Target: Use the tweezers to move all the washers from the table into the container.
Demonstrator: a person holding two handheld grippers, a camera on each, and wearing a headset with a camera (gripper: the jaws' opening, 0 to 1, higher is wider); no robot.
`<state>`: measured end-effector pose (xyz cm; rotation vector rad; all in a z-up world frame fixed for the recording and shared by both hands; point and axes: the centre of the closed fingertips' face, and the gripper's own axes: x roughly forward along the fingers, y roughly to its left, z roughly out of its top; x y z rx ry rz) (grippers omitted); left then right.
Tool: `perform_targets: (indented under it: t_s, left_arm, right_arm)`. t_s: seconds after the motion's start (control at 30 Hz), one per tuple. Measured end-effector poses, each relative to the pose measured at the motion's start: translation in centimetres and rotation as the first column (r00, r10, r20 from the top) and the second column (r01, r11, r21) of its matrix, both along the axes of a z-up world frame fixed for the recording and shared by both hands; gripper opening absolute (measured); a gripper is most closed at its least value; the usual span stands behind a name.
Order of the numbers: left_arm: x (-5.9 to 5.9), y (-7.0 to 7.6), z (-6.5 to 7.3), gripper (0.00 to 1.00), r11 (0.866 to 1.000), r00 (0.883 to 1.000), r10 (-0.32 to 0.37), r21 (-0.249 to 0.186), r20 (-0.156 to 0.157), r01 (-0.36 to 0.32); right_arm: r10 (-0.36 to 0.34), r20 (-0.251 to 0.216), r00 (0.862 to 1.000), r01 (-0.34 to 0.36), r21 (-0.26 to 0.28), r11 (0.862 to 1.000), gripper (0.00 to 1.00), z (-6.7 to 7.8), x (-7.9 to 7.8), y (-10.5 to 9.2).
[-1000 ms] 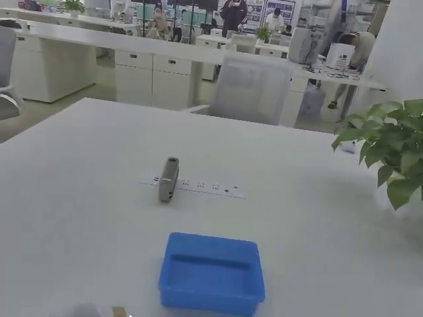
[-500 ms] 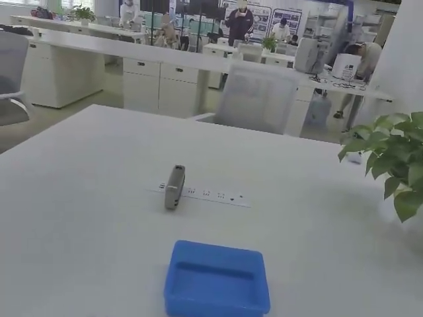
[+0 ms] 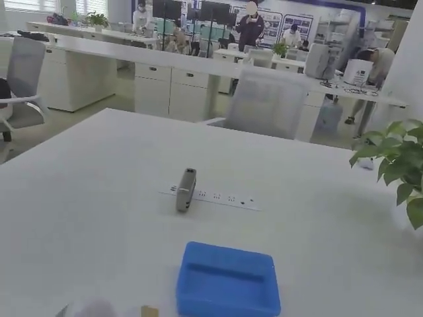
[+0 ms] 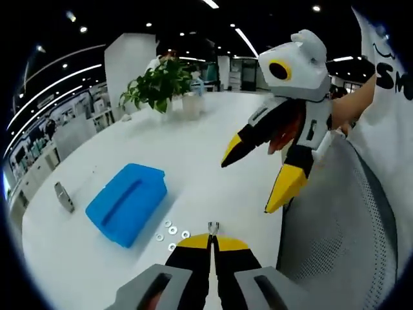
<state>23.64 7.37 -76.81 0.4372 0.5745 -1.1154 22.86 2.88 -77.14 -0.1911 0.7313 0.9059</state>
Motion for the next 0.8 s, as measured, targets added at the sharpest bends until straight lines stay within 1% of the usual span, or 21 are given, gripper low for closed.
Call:
perform_targets:
  t_s: [0.07, 0.1, 0.13, 0.17, 0.2, 0.27, 0.3, 0.33, 0.4, 0.43, 0.47, 0.5, 0.53, 0.6, 0.63, 0.67, 0.7, 0.73, 0.77, 0.8]
  left_arm:
    - [-0.2, -0.4, 0.5, 0.00, 1.000, 1.000, -0.014, -0.002, 0.009, 0.014]
    - [-0.3, -0.6, 0.7, 0.00, 1.000, 1.000, -0.025, -0.002, 0.012, 0.025]
    - [-0.5, -0.8, 1.0, 0.00, 0.999, 0.999, -0.044, 0.000, 0.019, 0.044]
    - [-0.6, -1.0, 1.2, 0.00, 0.998, 0.998, -0.061, 0.006, 0.023, 0.060]
    - [-0.7, -1.1, 1.3, 0.00, 0.997, 0.997, -0.071, 0.012, 0.027, 0.071]
    - [-0.9, -1.3, 1.4, 0.00, 0.994, 0.994, -0.106, 0.034, 0.035, 0.105]
    - [-0.9, -1.5, 1.5, 0.00, 0.993, 0.993, -0.114, 0.037, 0.034, 0.112]
    - [-1.0, -1.6, 1.6, 0.00, 0.992, 0.992, -0.124, 0.039, 0.030, 0.123]
    - [-1.2, -1.9, 1.6, 0.00, 0.987, 0.988, -0.153, 0.054, 0.027, 0.152]
    - [-1.2, -2.0, 1.6, 0.00, 0.985, 0.986, -0.162, 0.061, 0.026, 0.160]
    - [-1.3, -2.1, 1.7, 0.00, 0.982, 0.984, -0.177, 0.070, 0.028, 0.175]
    - [-1.2, -2.2, 1.8, 0.00, 0.981, 0.982, -0.184, 0.070, 0.032, 0.181]
    - [-1.2, -2.3, 1.7, 0.00, 0.980, 0.981, -0.190, 0.072, 0.033, 0.187]
    - [-1.4, -2.3, 1.5, 0.00, 0.976, 0.978, -0.206, 0.080, 0.026, 0.203]
    - [-1.5, -2.4, 1.5, 0.00, 0.976, 0.978, -0.207, 0.075, 0.019, 0.205]
    - [-1.5, -2.4, 1.5, 0.00, 0.976, 0.978, -0.207, 0.075, 0.018, 0.205]
    - [-1.6, -2.4, 1.6, 0.00, 0.975, 0.978, -0.210, 0.074, 0.016, 0.208]
    - [-1.5, -2.5, 1.6, 0.00, 0.975, 0.977, -0.211, 0.076, 0.020, 0.209]
    - [-1.5, -2.6, 1.6, 0.00, 0.975, 0.977, -0.212, 0.075, 0.020, 0.210]
    - [-1.5, -2.7, 1.6, 0.00, 0.975, 0.977, -0.213, 0.076, 0.019, 0.211]
  right_arm:
    - [0.055, -0.013, 0.998, -0.055, -0.014, 0.998, 0.46, -0.7, -0.2, 0.4]
    - [0.096, -0.023, 0.995, -0.096, -0.017, 0.995, 0.41, -0.9, -0.5, 0.7]
    - [0.142, -0.032, 0.989, -0.143, -0.041, 0.989, 0.36, -1.4, -0.8, 0.9]
    - [0.160, -0.019, 0.987, -0.161, -0.065, 0.985, 0.32, -1.6, -0.6, 0.9]
    - [0.196, -0.008, 0.981, -0.196, -0.077, 0.978, 0.29, -1.8, -0.6, 1.3]
    - [0.228, -0.019, 0.973, -0.229, -0.082, 0.970, 0.26, -2.2, -0.7, 1.8]
    - [0.243, -0.014, 0.970, -0.243, -0.086, 0.966, 0.26, -2.2, -0.7, 2.1]
    - [0.277, -0.010, 0.961, -0.277, -0.098, 0.956, 0.26, -2.4, -0.7, 2.5]
    - [0.322, -0.007, 0.947, -0.321, -0.123, 0.939, 0.25, -2.7, -0.7, 2.9]
    - [0.350, 0.004, 0.937, -0.346, -0.136, 0.928, 0.25, -2.8, -0.7, 3.3]
    - [0.378, -0.027, 0.926, -0.377, -0.171, 0.910, 0.24, -3.3, -1.1, 2.9]
    - [0.384, -0.001, 0.923, -0.380, -0.149, 0.913, 0.22, -3.2, -0.8, 3.6]
    - [0.386, -0.001, 0.922, -0.382, -0.146, 0.913, 0.22, -3.3, -0.8, 3.8]
    - [0.407, -0.007, 0.914, -0.403, -0.143, 0.904, 0.18, -3.6, -0.8, 4.2]
    - [0.426, 0.003, 0.905, -0.420, -0.160, 0.893, 0.17, -3.8, -0.6, 4.2]
    - [0.440, 0.001, 0.898, -0.433, -0.173, 0.885, 0.15, -4.1, -0.6, 4.2]
    - [0.461, -0.010, 0.888, -0.454, -0.193, 0.870, 0.12, -4.3, -0.7, 4.0]
    - [0.476, -0.005, 0.879, -0.466, -0.218, 0.858, 0.10, -4.7, -0.6, 3.9]
    - [0.483, 0.002, 0.876, -0.470, -0.226, 0.854, 0.09, -4.7, -0.6, 3.9]
    - [0.497, -0.001, 0.867, -0.484, -0.230, 0.844, 0.06, -4.9, -0.8, 3.8]
